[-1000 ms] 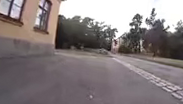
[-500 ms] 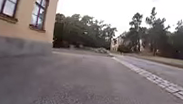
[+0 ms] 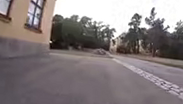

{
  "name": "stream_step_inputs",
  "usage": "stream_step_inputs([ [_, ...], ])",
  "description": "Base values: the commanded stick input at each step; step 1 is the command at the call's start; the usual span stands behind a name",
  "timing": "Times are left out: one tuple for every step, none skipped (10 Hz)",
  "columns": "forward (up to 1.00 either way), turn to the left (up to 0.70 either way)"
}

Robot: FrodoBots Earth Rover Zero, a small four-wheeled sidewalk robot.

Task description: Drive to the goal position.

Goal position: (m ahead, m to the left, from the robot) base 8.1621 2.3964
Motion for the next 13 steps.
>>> stream_step_inputs([
  [0.7, 0.0],
  [0.7, 0.0],
  [0.7, 0.0],
  [0.7, 0.0],
  [0.7, 0.0],
  [0.7, 0.0],
  [0.7, 0.0],
  [0.7, 0.0],
  [0.7, 0.0],
  [0.7, 0.0],
  [0.7, 0.0],
  [0.7, 0.0],
  [0.7, 0.0],
])
